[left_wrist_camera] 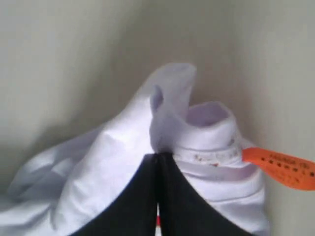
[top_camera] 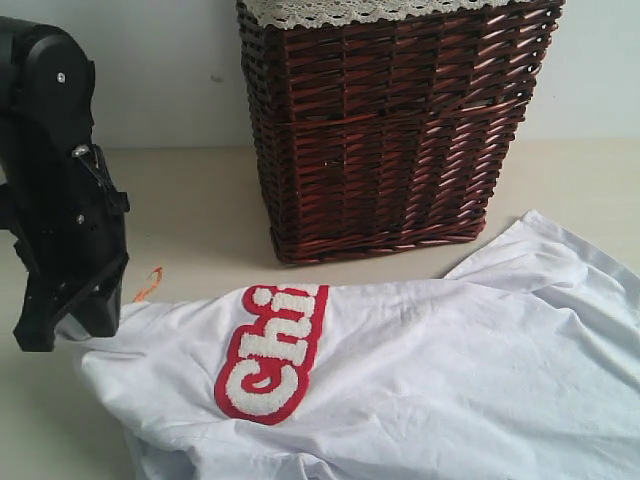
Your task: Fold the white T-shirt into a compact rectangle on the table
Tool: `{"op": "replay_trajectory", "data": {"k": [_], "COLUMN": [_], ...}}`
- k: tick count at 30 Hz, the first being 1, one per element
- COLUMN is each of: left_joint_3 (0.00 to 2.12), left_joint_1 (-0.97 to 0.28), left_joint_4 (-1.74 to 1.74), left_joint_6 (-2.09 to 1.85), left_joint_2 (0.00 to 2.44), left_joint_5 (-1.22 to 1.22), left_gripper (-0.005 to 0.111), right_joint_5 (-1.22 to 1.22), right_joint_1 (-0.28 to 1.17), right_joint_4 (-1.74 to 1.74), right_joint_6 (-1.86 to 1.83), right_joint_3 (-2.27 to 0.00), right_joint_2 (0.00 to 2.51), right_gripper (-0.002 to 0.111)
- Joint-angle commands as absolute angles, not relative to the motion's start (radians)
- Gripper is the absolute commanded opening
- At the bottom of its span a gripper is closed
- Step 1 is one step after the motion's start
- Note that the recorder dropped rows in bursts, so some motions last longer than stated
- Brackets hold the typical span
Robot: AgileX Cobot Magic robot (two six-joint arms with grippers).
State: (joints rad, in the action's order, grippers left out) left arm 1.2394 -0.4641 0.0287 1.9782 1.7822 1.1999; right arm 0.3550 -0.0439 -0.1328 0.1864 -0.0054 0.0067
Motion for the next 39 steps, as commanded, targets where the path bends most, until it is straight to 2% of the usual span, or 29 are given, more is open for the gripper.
{"op": "replay_trajectory", "data": {"k": [1,4,6,7,9,10,12,16,19,21,22,24,25,31,36,39], "left_joint_3": [1.231,1.231,1.225,1.207,1.177,1.144,1.095,1.048,1.015,0.965,0.938,0.918,0.913,0.895,0.895,0.895], "left_joint_1": [-0.47,-0.482,-0.488,-0.488,-0.488,-0.489,-0.489,-0.489,-0.489,-0.489,-0.489,-0.489,-0.489,-0.489,-0.489,-0.489], "left_joint_4": [0.23,0.193,0.174,0.165,0.142,0.115,0.11,0.118,0.11,0.105,0.123,0.163,0.183,0.305,0.304,0.311], "left_joint_6": [1.991,1.964,1.97,1.97,1.97,1.966,1.966,1.966,1.966,1.957,1.931,1.886,1.861,1.671,1.669,1.667], "left_joint_2": [1.769,1.769,1.769,1.769,1.765,1.759,1.737,1.68,1.63,1.592,1.588,1.599,1.605,1.667,1.71,1.73], "left_joint_5": [1.221,1.221,1.221,1.221,1.174,1.103,1.023,1.126,1.221,1.221,1.221,1.221,1.221,0.922,0.876,0.876], "left_gripper": [0.0,0.001,0.011,0.03,0.057,0.078,0.092,0.088,0.078,0.061,0.045,0.033,0.032,0.048,0.048,0.043], "right_joint_5": [0.348,0.348,0.348,0.348,0.348,0.348,0.348,0.348,0.348,0.348,0.348,0.348,0.348,0.348,0.348,0.348], "right_joint_1": [-0.047,-0.047,-0.047,-0.047,-0.047,-0.047,-0.047,-0.047,-0.047,-0.047,-0.047,-0.047,-0.047,-0.047,-0.047,-0.047], "right_joint_4": [-0.13,-0.13,-0.13,-0.13,-0.13,-0.13,-0.13,-0.13,-0.13,-0.13,-0.13,-0.13,-0.13,-0.13,-0.13,-0.13], "right_joint_6": [0.186,0.186,0.186,0.186,0.186,0.186,0.186,0.186,0.186,0.186,0.186,0.186,0.186,0.186,0.186,0.186], "right_joint_3": [0.0,0.0,0.0,0.0,0.0,0.0,0.0,0.0,0.0,0.0,0.0,0.0,0.0,0.0,0.0,0.0], "right_joint_2": [0.0,0.0,0.0,0.0,0.0,0.0,0.0,0.0,0.0,0.0,0.0,0.0,0.0,0.0,0.0,0.0], "right_gripper": [0.0,0.0,0.0,0.0,0.0,0.0,0.0,0.0,0.0,0.0,0.0,0.0,0.0,0.0,0.0,0.0]}}
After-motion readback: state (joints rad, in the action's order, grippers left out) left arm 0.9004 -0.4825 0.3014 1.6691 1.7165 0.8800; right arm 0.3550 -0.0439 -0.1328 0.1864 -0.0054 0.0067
